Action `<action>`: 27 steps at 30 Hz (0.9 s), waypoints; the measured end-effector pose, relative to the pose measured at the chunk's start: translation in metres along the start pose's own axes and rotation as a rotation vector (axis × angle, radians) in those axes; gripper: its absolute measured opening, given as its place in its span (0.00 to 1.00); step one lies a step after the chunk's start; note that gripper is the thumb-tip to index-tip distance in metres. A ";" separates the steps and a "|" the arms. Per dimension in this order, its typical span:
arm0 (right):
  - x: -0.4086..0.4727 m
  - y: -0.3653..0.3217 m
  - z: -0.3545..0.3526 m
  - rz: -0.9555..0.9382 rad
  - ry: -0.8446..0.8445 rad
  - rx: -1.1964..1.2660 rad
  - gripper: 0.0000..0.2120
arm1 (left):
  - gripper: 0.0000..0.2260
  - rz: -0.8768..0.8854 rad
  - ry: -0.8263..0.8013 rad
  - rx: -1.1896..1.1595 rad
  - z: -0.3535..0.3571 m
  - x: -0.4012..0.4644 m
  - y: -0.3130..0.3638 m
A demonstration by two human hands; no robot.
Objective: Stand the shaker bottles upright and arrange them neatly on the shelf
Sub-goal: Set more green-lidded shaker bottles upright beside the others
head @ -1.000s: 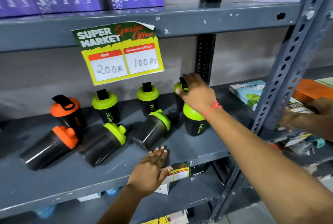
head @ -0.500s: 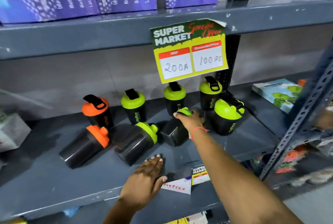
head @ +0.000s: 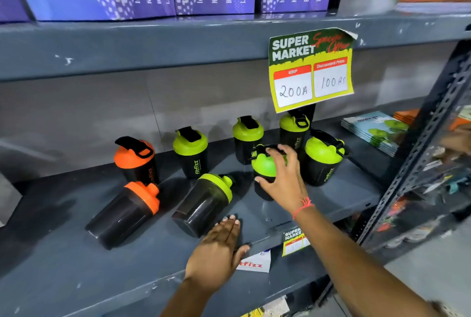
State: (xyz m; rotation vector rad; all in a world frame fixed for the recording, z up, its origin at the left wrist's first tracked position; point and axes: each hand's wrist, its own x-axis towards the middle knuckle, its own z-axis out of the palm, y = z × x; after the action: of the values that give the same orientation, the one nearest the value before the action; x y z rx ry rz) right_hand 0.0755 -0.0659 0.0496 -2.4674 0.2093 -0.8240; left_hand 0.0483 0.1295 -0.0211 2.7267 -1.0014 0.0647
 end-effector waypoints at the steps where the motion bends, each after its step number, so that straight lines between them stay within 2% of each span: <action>1: -0.002 0.002 0.000 0.024 -0.025 0.009 0.32 | 0.32 -0.006 0.001 0.005 0.002 0.000 -0.001; 6: -0.003 0.002 -0.009 0.073 -0.134 -0.008 0.35 | 0.32 -0.027 -0.039 0.006 0.002 0.000 -0.002; 9: -0.003 -0.003 -0.017 0.034 -0.101 -0.035 0.30 | 0.33 -0.028 -0.055 0.004 0.001 -0.001 -0.002; 12: 0.013 -0.010 -0.035 0.072 0.015 0.138 0.23 | 0.35 -0.052 -0.056 -0.018 -0.002 -0.001 0.000; 13: 0.024 -0.012 -0.043 0.118 -0.012 0.228 0.22 | 0.36 -0.039 -0.054 -0.023 -0.004 0.001 0.003; 14: 0.035 -0.013 -0.052 0.152 -0.127 0.280 0.23 | 0.36 -0.012 -0.025 -0.017 -0.005 0.004 0.007; 16: 0.055 -0.016 -0.068 0.126 -0.492 0.133 0.23 | 0.31 0.015 -0.008 0.029 -0.008 0.010 0.012; 17: 0.062 -0.019 -0.072 0.091 -0.623 0.012 0.22 | 0.30 0.007 -0.032 0.021 -0.006 0.013 0.012; 18: 0.068 -0.022 -0.073 0.067 -0.672 -0.083 0.21 | 0.30 0.003 -0.043 0.022 -0.005 0.017 0.011; 22: 0.076 -0.036 -0.069 0.028 -0.603 -0.262 0.18 | 0.51 -0.005 0.001 -0.021 0.003 0.023 0.008; 25: 0.075 -0.041 -0.065 -0.058 -0.559 -0.451 0.18 | 0.52 -0.014 0.028 -0.074 0.005 0.023 0.008; 27: 0.077 -0.043 -0.066 -0.116 -0.587 -0.534 0.21 | 0.51 -0.018 0.039 -0.082 0.005 0.023 0.008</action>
State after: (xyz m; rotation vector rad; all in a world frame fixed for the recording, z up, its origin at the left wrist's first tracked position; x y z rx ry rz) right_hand 0.0968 -0.0813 0.1566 -3.1208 0.0739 -0.0461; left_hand 0.0603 0.1074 -0.0217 2.6490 -0.9481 0.0714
